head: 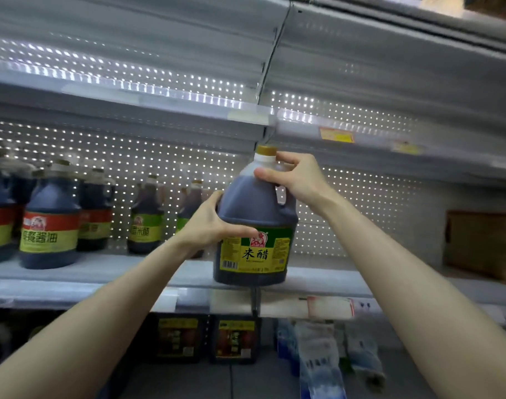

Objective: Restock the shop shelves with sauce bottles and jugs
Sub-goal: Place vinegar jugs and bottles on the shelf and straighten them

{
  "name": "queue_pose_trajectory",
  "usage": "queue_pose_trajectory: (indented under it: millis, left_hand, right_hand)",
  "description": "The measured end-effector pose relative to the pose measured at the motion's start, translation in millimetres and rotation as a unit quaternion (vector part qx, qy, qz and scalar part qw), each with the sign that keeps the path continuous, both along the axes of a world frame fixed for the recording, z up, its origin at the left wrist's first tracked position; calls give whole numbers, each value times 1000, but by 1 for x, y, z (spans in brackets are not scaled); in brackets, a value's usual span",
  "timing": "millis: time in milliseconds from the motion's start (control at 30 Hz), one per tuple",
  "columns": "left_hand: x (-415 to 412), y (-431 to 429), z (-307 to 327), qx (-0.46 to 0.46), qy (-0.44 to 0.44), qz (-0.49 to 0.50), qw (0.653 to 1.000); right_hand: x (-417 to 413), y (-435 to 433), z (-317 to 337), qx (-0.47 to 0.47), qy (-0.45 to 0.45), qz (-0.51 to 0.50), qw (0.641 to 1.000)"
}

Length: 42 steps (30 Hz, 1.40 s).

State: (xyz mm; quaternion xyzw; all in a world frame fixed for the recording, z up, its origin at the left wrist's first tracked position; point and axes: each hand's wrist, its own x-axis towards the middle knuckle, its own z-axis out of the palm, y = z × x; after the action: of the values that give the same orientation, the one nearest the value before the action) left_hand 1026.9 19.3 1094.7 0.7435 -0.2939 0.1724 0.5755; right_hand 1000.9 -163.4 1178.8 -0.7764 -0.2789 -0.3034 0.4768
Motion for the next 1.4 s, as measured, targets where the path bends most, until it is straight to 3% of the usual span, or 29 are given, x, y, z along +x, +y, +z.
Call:
queue_pose_trajectory:
  millis: [367,1000,1267,1400]
  left_hand:
    - [55,-16,-4,9,16,56,998]
    - [95,-32,-30,-55,74,23,995]
    - [95,-40,-53,-106,76,0,991]
    - [96,-39,-69,-108,100,-11,989]
  right_hand:
    - [67,-16,-6,26,9,40,999]
    - [131,-24,-31,60,69,17,996]
    - [112,-41,-94,141,85,44,985]
    - [109,-39,-134,168,137,45,975]
